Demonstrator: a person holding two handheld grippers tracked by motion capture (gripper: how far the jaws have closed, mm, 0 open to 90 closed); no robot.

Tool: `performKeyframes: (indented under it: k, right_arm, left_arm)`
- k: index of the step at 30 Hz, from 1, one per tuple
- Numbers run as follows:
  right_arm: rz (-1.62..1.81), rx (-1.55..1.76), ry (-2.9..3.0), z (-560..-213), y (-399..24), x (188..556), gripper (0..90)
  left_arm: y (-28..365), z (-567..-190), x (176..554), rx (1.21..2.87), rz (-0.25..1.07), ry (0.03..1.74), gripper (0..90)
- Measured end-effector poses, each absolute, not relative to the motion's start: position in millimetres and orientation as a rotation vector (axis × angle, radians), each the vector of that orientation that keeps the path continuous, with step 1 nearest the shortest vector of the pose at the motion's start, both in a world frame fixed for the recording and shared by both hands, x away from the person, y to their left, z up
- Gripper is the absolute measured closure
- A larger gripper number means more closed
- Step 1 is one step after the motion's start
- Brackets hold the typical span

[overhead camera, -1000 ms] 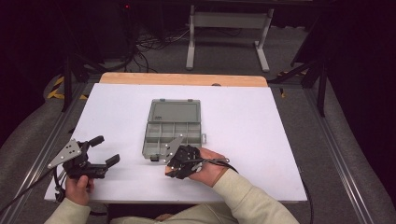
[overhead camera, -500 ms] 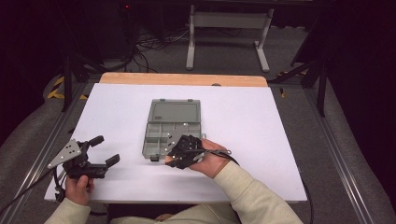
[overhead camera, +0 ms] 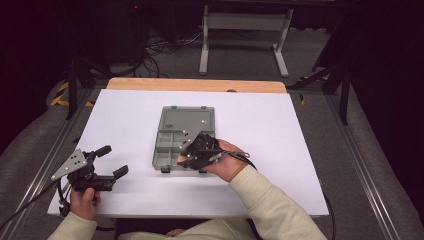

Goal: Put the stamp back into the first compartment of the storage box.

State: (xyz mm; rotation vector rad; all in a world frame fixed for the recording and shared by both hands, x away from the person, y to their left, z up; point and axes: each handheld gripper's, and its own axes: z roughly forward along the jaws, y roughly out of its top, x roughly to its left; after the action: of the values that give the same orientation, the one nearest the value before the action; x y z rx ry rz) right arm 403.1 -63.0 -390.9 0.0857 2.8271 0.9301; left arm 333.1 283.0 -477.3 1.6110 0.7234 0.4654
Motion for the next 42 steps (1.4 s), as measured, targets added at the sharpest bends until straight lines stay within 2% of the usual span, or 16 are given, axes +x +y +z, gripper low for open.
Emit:
performKeyframes:
  k: [16, 42]
  right_arm:
    - [0.962, 0.106, 2.774, -383, -64, 424, 65.8]
    - [0.979, 0.101, 2.725, -385, -40, 461, 65.7]
  left_arm:
    - [283, -477, 333, 1.611, 0.467, 0.725, 1.4]
    - [284, -477, 334, 1.61, 0.466, 0.722, 1.5]
